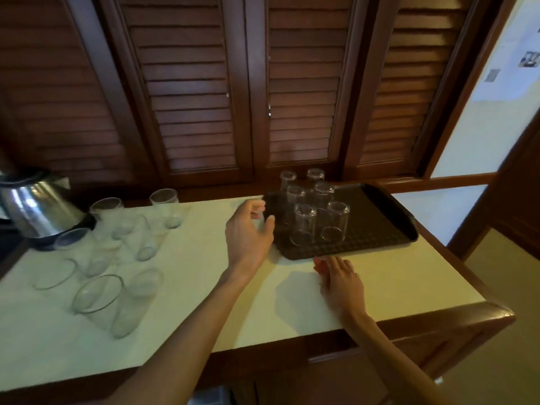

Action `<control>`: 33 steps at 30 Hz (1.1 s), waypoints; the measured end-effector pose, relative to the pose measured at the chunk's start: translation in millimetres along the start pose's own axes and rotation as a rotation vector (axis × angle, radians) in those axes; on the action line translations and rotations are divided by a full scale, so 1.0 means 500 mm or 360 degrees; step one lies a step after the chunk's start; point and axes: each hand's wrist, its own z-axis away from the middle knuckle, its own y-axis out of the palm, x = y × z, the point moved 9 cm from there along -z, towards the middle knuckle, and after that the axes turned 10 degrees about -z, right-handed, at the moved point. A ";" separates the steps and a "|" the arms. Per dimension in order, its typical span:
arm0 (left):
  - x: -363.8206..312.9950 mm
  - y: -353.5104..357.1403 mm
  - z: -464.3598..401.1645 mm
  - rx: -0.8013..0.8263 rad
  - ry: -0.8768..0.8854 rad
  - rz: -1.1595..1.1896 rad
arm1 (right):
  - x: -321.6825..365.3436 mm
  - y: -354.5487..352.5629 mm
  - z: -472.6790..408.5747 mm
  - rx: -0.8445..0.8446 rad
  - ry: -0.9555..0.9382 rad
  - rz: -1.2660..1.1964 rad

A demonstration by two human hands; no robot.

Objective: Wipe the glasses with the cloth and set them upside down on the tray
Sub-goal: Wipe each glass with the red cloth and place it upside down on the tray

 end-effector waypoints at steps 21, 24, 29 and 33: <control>0.447 -0.387 0.229 -0.0416 -0.0859 -0.0111 | 0.444 0.207 0.065 0.0181 -0.0076 -0.1164; 0.438 -0.391 0.223 -0.0427 -0.0873 0.0001 | 0.433 0.212 0.063 0.0254 0.0313 -0.1530; 0.336 -0.404 0.159 -0.0265 -0.0724 0.0752 | 0.494 0.158 0.042 0.0297 0.0763 -0.2317; 0.226 -0.376 0.123 -0.0041 -0.0681 0.1309 | 0.615 0.029 0.016 0.0163 -0.0137 -0.2036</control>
